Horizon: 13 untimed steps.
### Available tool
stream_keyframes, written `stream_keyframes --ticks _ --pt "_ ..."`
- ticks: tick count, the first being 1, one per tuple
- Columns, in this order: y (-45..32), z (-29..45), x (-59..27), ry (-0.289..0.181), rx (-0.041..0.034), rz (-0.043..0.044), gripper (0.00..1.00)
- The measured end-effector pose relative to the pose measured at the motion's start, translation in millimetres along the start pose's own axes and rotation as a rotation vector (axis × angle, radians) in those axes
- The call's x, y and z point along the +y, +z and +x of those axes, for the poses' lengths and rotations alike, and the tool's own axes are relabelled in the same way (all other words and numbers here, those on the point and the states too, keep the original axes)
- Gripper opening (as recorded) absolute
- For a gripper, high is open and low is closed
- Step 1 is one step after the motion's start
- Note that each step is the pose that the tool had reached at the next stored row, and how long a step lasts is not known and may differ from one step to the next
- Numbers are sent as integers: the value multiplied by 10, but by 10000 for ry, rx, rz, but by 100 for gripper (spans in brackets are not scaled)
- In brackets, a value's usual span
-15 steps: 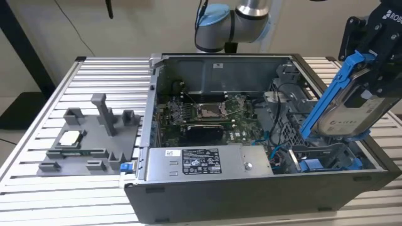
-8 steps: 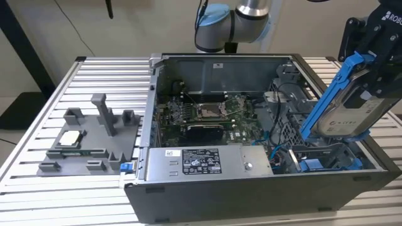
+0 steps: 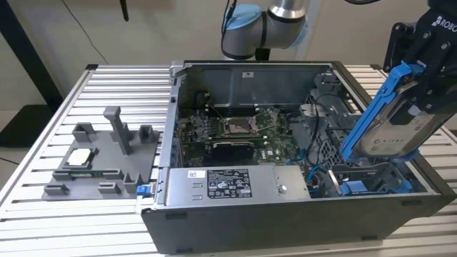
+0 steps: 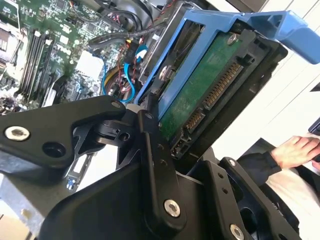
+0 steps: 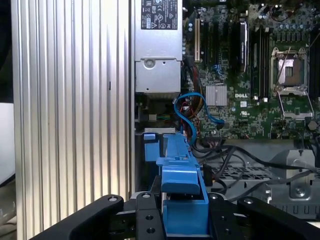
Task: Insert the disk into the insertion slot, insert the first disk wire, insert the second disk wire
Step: 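Insert the disk into the insertion slot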
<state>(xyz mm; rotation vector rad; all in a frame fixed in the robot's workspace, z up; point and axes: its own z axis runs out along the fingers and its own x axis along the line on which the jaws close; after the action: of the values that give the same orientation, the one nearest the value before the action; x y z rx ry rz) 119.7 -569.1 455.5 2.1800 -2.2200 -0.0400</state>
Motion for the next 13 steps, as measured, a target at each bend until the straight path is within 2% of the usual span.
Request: stream_keyframes --ticks 13 --pt "79 0 -3 0 0 0 33"
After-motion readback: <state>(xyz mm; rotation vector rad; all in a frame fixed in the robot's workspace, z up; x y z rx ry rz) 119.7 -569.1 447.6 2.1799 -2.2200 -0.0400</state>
